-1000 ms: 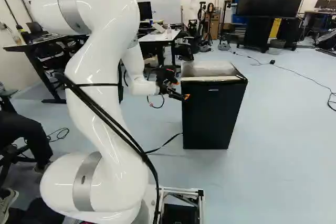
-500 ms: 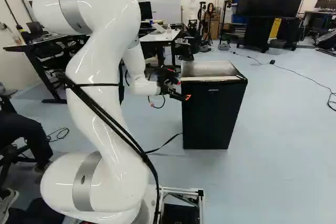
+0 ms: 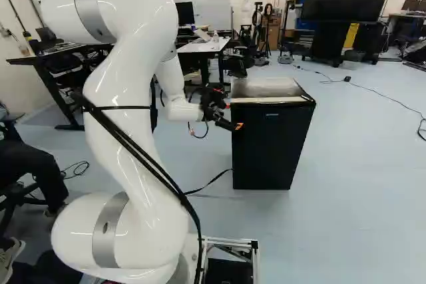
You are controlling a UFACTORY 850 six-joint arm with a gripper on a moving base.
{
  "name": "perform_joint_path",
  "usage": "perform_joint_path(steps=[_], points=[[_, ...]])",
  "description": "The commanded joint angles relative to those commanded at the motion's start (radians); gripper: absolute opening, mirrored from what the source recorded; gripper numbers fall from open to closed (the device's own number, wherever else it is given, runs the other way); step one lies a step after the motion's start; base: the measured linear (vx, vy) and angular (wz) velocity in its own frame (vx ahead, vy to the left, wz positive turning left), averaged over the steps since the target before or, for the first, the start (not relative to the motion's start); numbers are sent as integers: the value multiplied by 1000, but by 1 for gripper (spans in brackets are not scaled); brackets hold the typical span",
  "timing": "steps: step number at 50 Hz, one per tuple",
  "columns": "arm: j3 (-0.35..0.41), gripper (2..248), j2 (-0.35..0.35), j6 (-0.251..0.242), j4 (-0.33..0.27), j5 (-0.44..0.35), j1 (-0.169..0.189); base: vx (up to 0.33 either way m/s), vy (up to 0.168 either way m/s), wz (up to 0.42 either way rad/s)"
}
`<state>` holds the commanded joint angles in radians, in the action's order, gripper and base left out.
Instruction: Open the fridge door
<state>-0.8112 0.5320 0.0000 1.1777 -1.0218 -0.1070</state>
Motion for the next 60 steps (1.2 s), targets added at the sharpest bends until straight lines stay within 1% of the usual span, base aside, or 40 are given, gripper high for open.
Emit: perform_joint_path(steps=[16, 21, 36, 60], points=[[81, 247, -53, 0, 117, 0, -11, 1, -7, -25], [108, 247, -71, 0, 133, 0, -14, 0, 0, 0], [190, 247, -125, 0, 154, 0, -22, 0, 0, 0], [317, 247, -209, 0, 296, 0, -35, 0, 0, 0]])
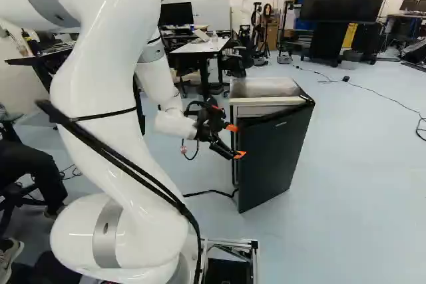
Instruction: Open the fridge door
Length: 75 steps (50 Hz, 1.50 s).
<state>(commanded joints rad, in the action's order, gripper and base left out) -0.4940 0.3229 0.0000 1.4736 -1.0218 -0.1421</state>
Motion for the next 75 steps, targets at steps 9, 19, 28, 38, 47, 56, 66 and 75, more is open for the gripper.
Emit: perform_joint_path(steps=[9, 19, 28, 38, 47, 56, 66, 75], points=[[48, 247, -31, 0, 58, 0, -6, 0, 0, 0], [72, 247, -47, 0, 97, 0, -10, 0, 0, 0], [74, 247, -49, 0, 102, 0, -19, 0, 0, 0], [56, 247, -37, 0, 103, -4, -35, 0, 0, 0], [42, 247, -28, 0, 114, -26, -28, 0, 0, 0], [29, 247, -20, 0, 135, -57, -5, 0, 0, 0], [9, 247, -7, 0, 164, -95, 33, 0, 0, 0], [-13, 247, 6, 0, 179, -112, 70, 0, 0, 0]])
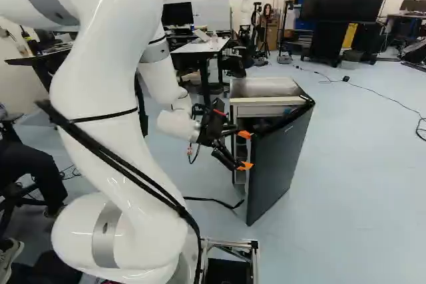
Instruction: Open the fridge door
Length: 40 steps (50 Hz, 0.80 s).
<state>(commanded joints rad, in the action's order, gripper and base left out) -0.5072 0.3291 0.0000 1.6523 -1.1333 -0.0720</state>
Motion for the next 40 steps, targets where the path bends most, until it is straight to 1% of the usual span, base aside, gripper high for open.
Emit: perform_joint_path(steps=[17, 40], points=[[-56, 247, 33, 0, 10, -2, 86, 0, 0, 0], [-138, 247, 81, 0, 55, -3, 213, 0, 0, 0]])
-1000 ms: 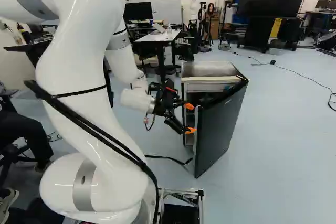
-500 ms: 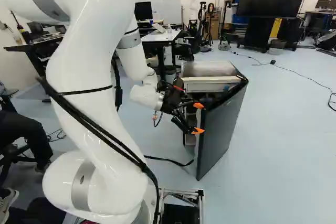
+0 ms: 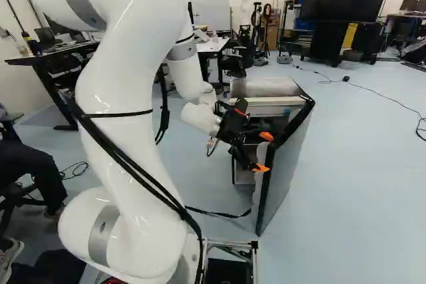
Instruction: Open the fridge door
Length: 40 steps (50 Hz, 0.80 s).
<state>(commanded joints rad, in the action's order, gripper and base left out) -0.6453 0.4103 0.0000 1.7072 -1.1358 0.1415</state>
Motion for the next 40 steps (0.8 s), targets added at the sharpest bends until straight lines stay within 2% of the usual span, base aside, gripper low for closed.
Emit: perform_joint_path(steps=[40], points=[[-133, 247, 74, 0, 82, 0, 220, 0, 0, 0]])
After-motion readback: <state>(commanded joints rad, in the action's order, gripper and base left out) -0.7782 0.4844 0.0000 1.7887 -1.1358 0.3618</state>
